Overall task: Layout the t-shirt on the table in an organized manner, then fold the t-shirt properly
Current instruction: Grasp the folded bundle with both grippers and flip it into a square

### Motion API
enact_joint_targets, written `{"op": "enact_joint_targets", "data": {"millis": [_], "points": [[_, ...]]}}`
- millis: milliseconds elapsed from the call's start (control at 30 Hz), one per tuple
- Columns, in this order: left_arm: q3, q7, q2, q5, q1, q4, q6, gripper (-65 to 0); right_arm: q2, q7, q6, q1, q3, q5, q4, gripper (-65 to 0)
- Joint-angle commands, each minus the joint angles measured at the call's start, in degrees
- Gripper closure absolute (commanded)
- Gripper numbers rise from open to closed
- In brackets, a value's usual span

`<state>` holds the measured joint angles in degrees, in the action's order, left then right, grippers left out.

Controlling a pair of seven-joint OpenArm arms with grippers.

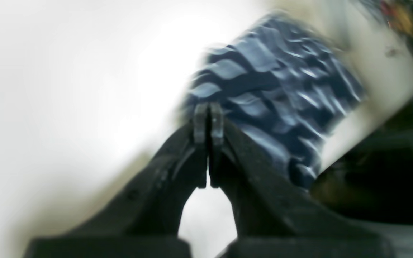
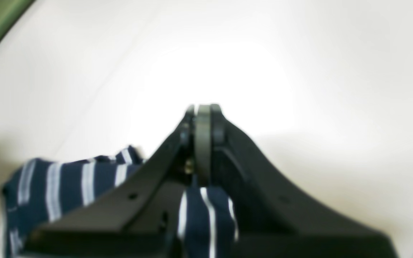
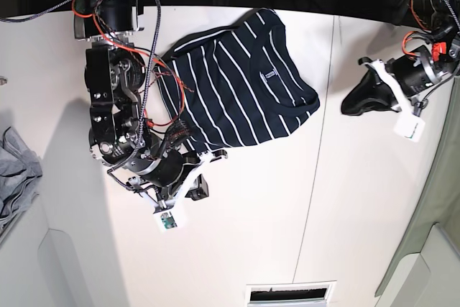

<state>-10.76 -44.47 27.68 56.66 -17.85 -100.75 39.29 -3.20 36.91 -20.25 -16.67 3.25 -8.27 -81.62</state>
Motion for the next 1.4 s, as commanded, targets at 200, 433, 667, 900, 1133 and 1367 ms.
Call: {"op": "enact_joint_targets", "data": {"millis": [200, 433, 667, 900, 1133, 1367], "points": [[17.18, 1.2, -3.74, -6.93, 0.07, -3.87, 0.71, 0.0, -0.42, -5.42, -7.52, -8.72, 0.33, -0.98, 20.5, 0.0], [22.95, 8.79, -6.36, -20.72, 2.03, 7.56, 0.71, 0.0, 1.38, -3.85, -10.12, -8.7, 0.31, -2.8, 25.42, 0.0], [22.69, 8.7, -5.11, -22.23, 14.05, 20.41, 0.71, 0.0, 6.93, 3.98, -11.96, -5.4, 0.31, -15.93, 23.93, 0.0], [22.71, 8.7, -3.72, -22.58, 24.24, 28.02, 0.71, 0.0, 7.58, 8.7, -12.15, 4.46, 0.31, -25.99, 14.62, 0.0], [22.77, 8.17, -3.65, -22.69, 29.11, 29.99, 0.71, 0.0, 5.64, 8.81, -12.17, 14.1, 0.31, -28.17, 4.0, 0.0], [22.75, 7.56, 0.07, -16.65, 29.05, 27.21, 0.71, 0.0, 5.27, 9.44, -12.09, 15.58, -1.79, -27.06, 0.11, 0.0]]}}
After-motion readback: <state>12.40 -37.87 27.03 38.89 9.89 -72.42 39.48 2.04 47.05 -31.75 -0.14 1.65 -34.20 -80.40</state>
